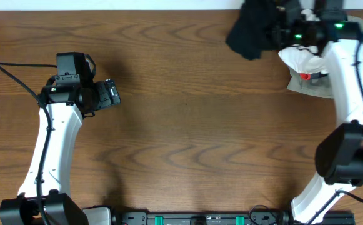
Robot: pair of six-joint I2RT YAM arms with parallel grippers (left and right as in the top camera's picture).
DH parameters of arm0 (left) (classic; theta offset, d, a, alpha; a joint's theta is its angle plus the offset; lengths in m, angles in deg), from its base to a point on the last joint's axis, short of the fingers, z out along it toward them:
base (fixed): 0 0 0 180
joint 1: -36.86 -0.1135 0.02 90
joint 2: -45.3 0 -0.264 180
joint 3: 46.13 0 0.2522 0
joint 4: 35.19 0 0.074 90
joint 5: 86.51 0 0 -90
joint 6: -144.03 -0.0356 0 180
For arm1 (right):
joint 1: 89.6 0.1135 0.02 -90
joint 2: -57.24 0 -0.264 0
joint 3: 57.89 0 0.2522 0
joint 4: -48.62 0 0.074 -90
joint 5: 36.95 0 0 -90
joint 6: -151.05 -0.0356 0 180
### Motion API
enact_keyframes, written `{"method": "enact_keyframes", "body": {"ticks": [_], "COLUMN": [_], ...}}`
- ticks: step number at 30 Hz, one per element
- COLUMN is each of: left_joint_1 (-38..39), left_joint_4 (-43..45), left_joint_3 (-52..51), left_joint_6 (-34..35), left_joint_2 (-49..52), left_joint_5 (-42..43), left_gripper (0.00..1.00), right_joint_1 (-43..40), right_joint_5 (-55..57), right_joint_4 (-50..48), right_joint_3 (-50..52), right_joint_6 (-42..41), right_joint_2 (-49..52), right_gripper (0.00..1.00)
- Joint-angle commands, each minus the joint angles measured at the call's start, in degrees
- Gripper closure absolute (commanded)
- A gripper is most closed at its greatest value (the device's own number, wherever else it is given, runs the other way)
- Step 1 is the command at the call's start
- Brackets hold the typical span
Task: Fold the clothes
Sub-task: 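Carry the black bundle with the right gripper to the top-right clothes stack, then lower the black bundle onto the stack and release with the right gripper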
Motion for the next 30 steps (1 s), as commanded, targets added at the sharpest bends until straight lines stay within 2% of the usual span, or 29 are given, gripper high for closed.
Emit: {"method": "enact_keyframes", "body": {"ticks": [1, 5, 13, 19, 30], "left_joint_1": [-0.13, -0.13, -0.13, -0.13, -0.13], "left_joint_4": [0.28, 0.94, 1.62, 2.03, 2.10], "left_joint_3": [0.35, 0.35, 0.37, 0.35, 0.35], "left_joint_6": [0.31, 0.33, 0.33, 0.33, 0.35], "left_joint_2": [0.46, 0.46, 0.46, 0.46, 0.46], "left_joint_5": [-0.70, -0.70, -0.70, -0.70, -0.68], "left_gripper": [0.02, 0.02, 0.02, 0.02, 0.02], "right_joint_1": [-5.25, -10.84, -19.21, -21.16, -22.40], "right_joint_5": [-6.78, -11.89, -21.44, -25.66, -26.01], "right_joint_4": [0.72, 0.81, -1.60, -4.15, -10.78], "right_joint_3": [-1.81, -1.81, -1.81, -1.81, -1.81], "right_joint_6": [10.36, 14.91, 16.26, 17.57, 16.76], "right_joint_2": [-1.42, -1.40, 1.46, 7.23, 13.09], "right_gripper": [0.99, 0.99, 0.99, 0.99, 0.99]}}
